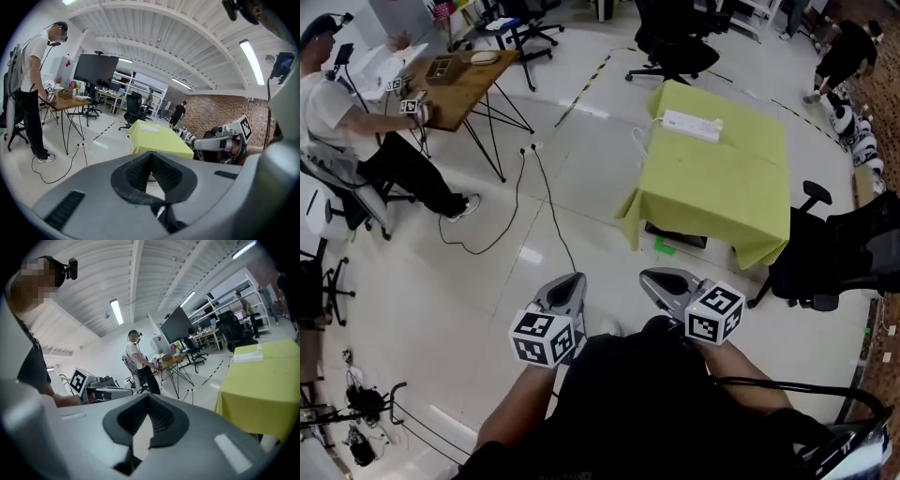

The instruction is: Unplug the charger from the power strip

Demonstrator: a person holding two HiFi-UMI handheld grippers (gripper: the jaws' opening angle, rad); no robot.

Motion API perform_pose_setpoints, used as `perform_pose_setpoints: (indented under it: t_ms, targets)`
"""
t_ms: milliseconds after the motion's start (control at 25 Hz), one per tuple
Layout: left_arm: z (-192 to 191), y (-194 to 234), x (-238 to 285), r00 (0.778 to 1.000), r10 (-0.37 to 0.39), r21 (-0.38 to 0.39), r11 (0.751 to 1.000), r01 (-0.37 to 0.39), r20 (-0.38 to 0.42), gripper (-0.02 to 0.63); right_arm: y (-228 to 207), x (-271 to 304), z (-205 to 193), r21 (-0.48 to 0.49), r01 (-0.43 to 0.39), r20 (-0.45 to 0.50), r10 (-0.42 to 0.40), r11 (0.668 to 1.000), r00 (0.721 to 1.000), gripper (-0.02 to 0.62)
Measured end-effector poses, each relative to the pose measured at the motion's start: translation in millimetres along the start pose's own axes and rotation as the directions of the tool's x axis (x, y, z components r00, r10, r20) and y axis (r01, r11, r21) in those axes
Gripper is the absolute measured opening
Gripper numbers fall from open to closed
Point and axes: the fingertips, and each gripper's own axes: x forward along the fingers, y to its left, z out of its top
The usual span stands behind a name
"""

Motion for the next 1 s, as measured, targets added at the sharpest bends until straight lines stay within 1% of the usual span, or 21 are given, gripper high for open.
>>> perform_pose_setpoints:
  t_ms: [120,280,400,520,600,680,760,880,1000]
  targets:
    - [2.6,7.8,8.7,1.000,-0.004,-0.009,1.000,0.004,-0.001,0.005,-9.4,4.9,5.4,0.000,0.013,-0.005,-0.013,1.000,1.000,0.003]
    - [13.3,5.7,35.1,0.999,-0.033,-0.005,0.999,0.033,-0.010,0.005,-34.0,-0.9,11.5,0.028,0.053,0.000,-0.053,0.998,0.999,0.003]
    - [26.0,-1.4,62.4,0.997,-0.065,0.018,0.998,0.065,-0.029,0.005,-58.9,-3.2,20.9,0.047,0.076,0.012,-0.076,0.996,0.997,0.003]
    - [40.2,-4.8,97.2,0.993,-0.097,0.052,0.994,0.101,-0.073,0.005,-91.6,-1.3,40.0,0.066,0.094,0.043,-0.097,0.993,0.994,0.003]
    - [58.5,-7.1,124.3,0.989,-0.119,0.086,0.988,0.127,-0.093,0.005,-117.0,-2.6,61.4,0.069,0.108,0.078,-0.114,0.992,0.990,0.003]
    - [84.0,-12.7,155.7,0.986,-0.140,0.122,0.981,0.151,-0.095,0.005,-147.1,-8.4,85.1,0.065,0.131,0.112,-0.138,0.989,0.984,0.003]
    - [110.0,-20.2,186.6,0.983,-0.158,0.156,0.973,0.171,-0.094,0.005,-178.2,-15.9,103.1,0.092,0.159,0.144,-0.171,0.983,0.975,0.003]
    - [137.7,-31.6,223.3,0.977,-0.186,0.190,0.961,0.203,-0.105,0.005,-214.1,-24.5,116.1,0.157,0.186,0.174,-0.213,0.970,0.962,0.003]
    - [148.6,-41.4,255.0,0.969,-0.212,0.210,0.949,0.235,-0.128,0.005,-243.1,-33.7,122.6,0.175,0.209,0.183,-0.240,0.962,0.953,0.003]
